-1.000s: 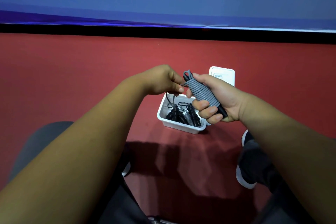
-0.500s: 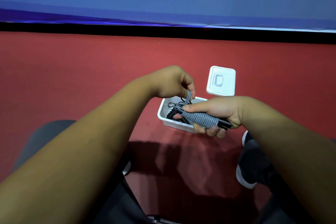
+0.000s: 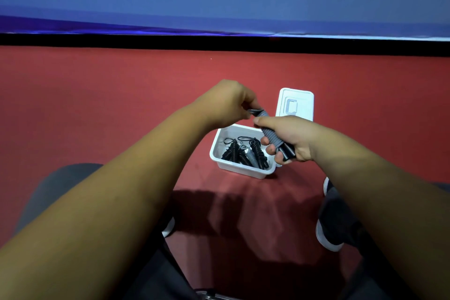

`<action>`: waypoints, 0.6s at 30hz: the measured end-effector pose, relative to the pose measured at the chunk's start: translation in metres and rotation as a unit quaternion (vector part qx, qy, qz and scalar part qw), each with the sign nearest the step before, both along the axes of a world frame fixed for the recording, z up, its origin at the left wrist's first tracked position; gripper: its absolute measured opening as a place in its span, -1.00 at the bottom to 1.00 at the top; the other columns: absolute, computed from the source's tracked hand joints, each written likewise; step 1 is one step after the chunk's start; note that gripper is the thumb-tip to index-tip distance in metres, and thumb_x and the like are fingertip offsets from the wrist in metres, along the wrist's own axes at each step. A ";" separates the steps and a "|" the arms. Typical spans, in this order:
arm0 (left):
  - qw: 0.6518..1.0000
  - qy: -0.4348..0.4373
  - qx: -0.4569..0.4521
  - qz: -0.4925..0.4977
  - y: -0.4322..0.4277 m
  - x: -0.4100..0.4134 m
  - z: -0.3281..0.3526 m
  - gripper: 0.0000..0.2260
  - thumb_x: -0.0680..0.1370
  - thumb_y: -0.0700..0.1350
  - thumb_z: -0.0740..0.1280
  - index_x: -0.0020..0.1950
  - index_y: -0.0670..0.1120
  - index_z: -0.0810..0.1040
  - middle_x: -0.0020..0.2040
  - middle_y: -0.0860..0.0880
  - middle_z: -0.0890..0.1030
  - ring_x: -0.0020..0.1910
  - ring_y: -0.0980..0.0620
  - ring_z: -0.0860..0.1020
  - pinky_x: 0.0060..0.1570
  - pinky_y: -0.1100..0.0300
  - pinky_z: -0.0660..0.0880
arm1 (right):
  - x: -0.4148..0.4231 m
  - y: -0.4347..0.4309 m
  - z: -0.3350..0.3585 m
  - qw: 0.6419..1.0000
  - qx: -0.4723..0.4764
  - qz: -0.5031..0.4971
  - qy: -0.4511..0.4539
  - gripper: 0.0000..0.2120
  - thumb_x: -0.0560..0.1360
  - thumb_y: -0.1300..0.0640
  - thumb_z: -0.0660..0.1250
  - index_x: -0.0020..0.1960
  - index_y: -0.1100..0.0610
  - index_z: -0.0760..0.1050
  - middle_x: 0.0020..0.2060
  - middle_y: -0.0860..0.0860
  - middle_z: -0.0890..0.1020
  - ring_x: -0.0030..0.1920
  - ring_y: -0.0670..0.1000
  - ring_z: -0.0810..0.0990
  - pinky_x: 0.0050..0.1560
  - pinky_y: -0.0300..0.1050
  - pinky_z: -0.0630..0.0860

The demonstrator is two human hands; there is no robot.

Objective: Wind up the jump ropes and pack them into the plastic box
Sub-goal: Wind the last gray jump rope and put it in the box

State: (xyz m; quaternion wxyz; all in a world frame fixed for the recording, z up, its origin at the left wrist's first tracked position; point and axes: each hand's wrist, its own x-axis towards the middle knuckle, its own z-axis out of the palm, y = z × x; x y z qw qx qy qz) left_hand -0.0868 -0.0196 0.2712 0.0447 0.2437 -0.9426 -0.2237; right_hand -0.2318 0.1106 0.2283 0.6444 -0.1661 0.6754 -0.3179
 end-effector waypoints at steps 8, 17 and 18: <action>0.993 0.012 0.075 0.086 0.006 0.001 -0.001 -0.75 0.38 -0.11 0.66 -0.18 0.00 0.59 -0.24 0.01 0.72 -0.22 0.06 0.69 -0.19 0.17 0.53 | 0.002 -0.002 0.008 0.993 -0.060 -0.067 -0.082 -0.44 0.39 -0.52 0.37 0.03 -0.05 0.48 -0.31 -0.03 0.42 -0.42 -0.05 0.33 -0.35 -0.28 0.17; 0.969 0.040 0.231 0.083 0.012 0.002 -0.009 -0.85 0.68 -0.07 0.37 0.04 -0.16 0.55 -0.21 -0.12 0.68 -0.42 -0.01 0.48 -0.45 0.12 0.45 | 0.003 -0.002 0.009 0.990 -0.069 -0.110 -0.053 -0.47 0.44 -0.49 0.33 0.04 -0.03 0.46 -0.36 -0.02 0.45 -0.48 -0.02 0.34 -0.39 -0.23 0.32; 0.960 0.052 0.259 0.088 0.013 0.002 -0.009 -0.84 0.70 -0.08 0.32 0.05 -0.17 0.57 -0.22 -0.10 0.66 -0.41 0.01 0.47 -0.43 0.16 0.44 | 0.002 -0.002 0.009 0.990 -0.074 -0.112 -0.050 -0.48 0.46 -0.47 0.31 0.04 -0.02 0.47 -0.37 -0.01 0.46 -0.48 -0.01 0.35 -0.38 -0.21 0.34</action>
